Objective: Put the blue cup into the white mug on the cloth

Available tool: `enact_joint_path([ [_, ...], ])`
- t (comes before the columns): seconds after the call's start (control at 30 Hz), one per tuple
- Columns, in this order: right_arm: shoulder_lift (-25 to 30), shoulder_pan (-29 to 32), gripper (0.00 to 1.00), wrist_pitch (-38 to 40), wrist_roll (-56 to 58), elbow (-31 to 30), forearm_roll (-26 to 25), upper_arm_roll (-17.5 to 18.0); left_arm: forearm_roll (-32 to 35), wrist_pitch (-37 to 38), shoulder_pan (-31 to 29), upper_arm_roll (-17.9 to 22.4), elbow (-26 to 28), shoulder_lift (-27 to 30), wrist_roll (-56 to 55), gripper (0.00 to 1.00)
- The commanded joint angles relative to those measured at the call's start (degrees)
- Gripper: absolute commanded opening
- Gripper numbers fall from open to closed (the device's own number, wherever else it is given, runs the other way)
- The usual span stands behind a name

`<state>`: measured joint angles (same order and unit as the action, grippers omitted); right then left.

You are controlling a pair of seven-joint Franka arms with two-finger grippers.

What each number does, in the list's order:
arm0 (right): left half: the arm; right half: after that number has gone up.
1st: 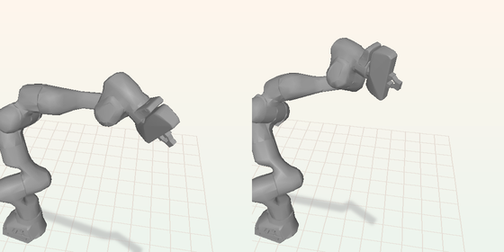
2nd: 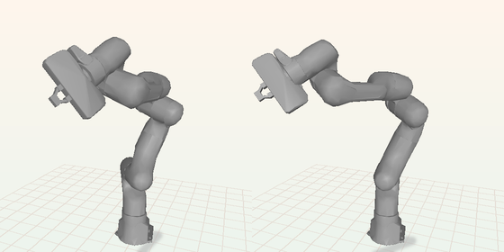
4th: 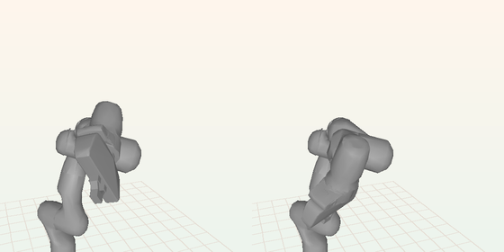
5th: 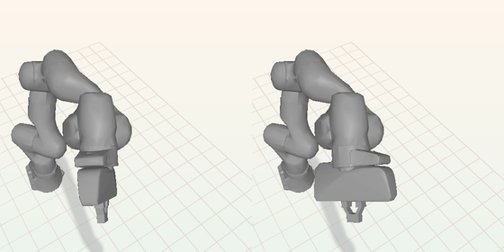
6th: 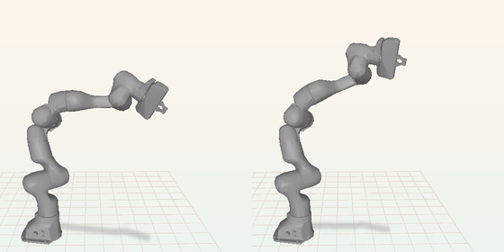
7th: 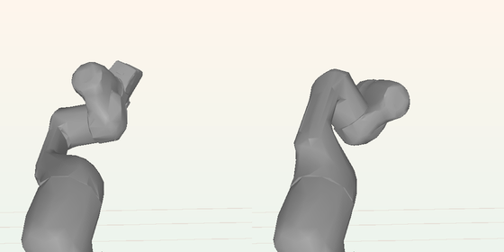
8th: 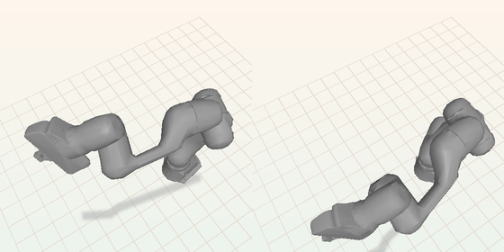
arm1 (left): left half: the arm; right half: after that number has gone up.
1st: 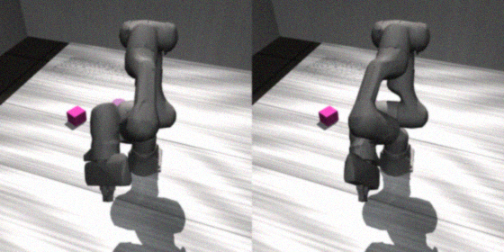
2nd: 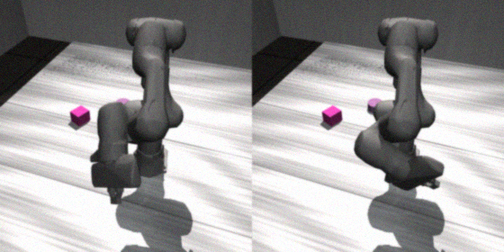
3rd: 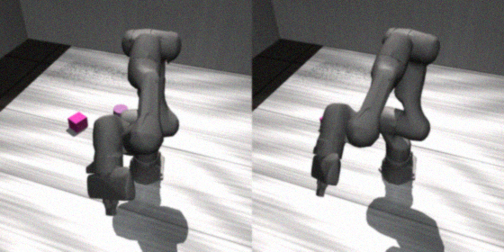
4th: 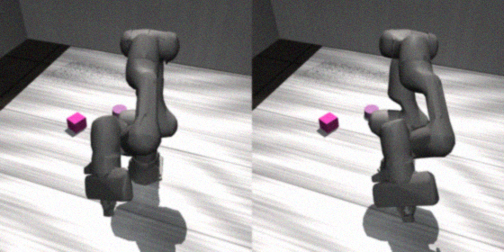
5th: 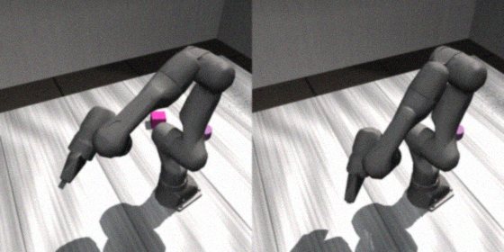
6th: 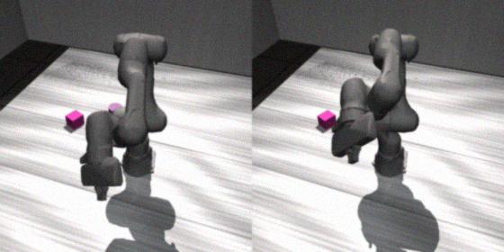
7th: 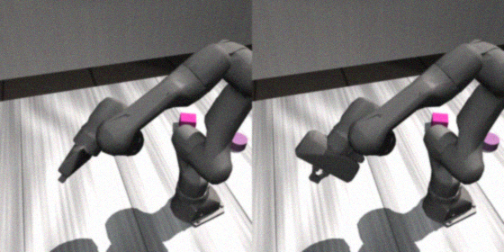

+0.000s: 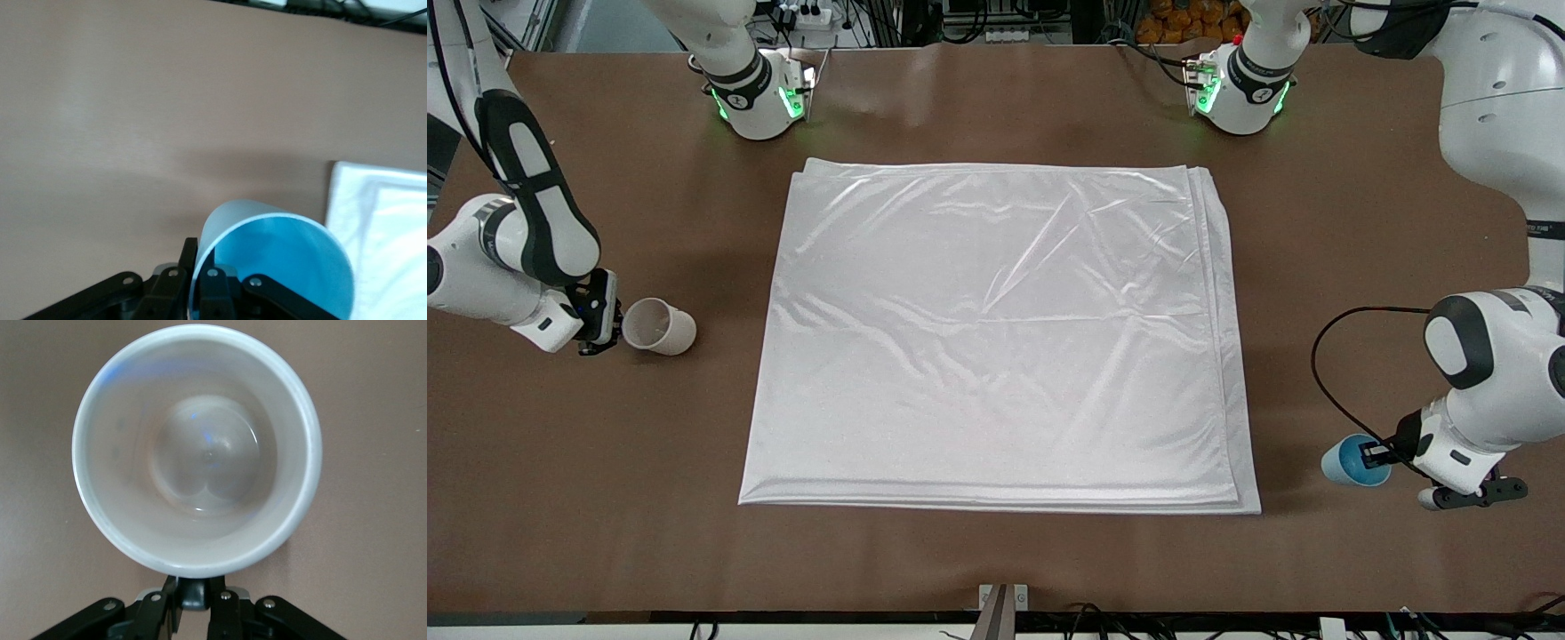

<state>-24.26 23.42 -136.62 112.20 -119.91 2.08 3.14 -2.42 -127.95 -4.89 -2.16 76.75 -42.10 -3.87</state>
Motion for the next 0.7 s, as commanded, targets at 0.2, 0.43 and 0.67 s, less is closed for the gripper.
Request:
enact_joint_path([
  [0.2, 4.5, 0.0, 0.0, 2.1, 0.1, 1.0, 2.3, 5.0, -1.4, 2.4, 4.4, -0.1, 1.0, 3.1, -8.8, 0.0],
  [0.43, 7.3, -0.5, 0.0, 5.7, -9.8, 2.3, 2.4, 11.9, -1.4, 4.5, 7.3, -0.1, 1.1, 4.0, -14.8, 0.0],
  [0.67, 8.5, -6.6, 0.0, 5.7, -18.9, 2.3, 1.9, 13.3, -1.5, 7.8, 10.8, -0.1, 1.1, 4.4, -22.0, 0.0],
])
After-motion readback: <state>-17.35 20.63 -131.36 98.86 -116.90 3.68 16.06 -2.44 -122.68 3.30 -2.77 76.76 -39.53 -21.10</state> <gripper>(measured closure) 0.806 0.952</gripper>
